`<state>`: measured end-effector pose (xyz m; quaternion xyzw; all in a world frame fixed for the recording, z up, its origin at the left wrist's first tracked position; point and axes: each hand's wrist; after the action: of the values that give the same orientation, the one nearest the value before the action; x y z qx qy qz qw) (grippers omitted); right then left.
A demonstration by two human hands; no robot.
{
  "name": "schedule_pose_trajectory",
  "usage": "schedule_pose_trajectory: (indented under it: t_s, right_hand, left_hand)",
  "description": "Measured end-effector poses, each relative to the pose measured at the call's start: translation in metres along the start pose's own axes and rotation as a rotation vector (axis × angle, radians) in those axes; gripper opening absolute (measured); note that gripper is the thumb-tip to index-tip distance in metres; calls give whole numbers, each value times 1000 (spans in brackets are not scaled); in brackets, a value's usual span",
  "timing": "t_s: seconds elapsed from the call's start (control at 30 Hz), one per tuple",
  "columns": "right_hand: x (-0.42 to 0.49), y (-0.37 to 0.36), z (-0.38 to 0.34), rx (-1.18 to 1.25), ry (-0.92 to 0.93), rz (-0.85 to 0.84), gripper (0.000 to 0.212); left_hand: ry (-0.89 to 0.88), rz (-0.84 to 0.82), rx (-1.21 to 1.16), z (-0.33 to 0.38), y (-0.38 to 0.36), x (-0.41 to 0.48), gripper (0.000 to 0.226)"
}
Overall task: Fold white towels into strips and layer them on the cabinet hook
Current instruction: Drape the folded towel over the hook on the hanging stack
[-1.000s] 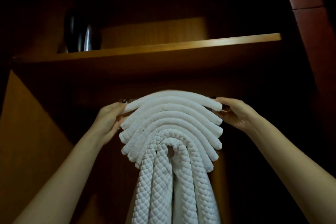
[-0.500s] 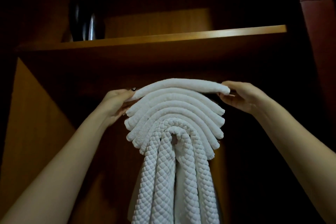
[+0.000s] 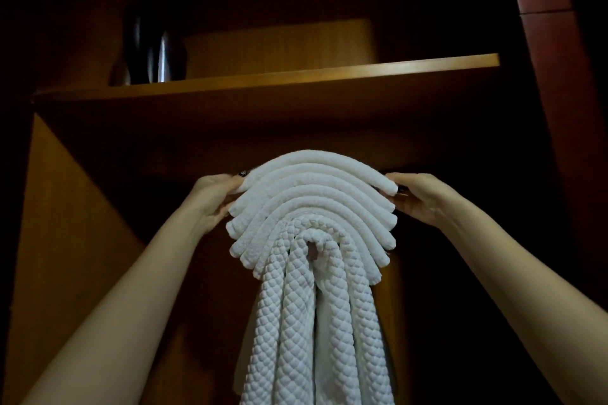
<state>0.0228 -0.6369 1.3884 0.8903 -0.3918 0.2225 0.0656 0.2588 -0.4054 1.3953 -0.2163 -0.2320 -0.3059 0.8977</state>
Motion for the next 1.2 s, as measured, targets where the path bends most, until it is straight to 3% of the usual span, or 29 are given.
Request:
schedule_pose_trajectory:
  t_s: [0.07,0.2,0.27,0.33,0.47,0.57,0.67,0.77,0.87,1.1,1.2]
  right_hand:
    - [-7,-3,3,-78,52,26,18]
    - [-10,-5,-12,-701,314,258,40]
    - [-10,-8,-27,-827,478,288,42]
    - [-4,-16,-43,-873,542,159,41]
    - [16,-41,-52,-1096,455,-180,48]
    - [23,-48,-42,-1063,416,-304,49]
    - [26,-44,-26,-999,493,-255,43]
    - [29,-42,-7,-993,574,-193,39]
    - [32,-48,0,-956,600,-159,43]
    - [23,-53,-4,-994,500,-156,50]
    - [15,-48,-16,-1099,448,-142,55]
  left_hand:
    - [-45,-12,73,-1,-1,-6,15]
    - [-297,13,524,8,1,-6,26]
    - [-451,52,751,15,-3,-3,23]
    - [-534,-73,861,23,-13,2,26]
    - [-455,-353,883,27,-38,10,23]
    - [-392,-396,890,27,-46,17,44]
    - [-307,-417,750,17,-43,17,66]
    - [-362,-381,684,-2,-37,13,49]
    - [-399,-339,719,-14,-32,9,48]
    - [-319,-375,809,-5,-33,1,45]
    - [-397,-317,970,7,-36,-4,51]
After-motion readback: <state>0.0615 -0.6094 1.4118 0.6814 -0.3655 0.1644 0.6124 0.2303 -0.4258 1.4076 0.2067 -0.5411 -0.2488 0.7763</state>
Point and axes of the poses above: each hand's wrist, its own x-axis towards the middle knuckle, its own y-axis out of the back of the hand, z = x × y, and after that the axes turned 10 degrees about -x, right-handed
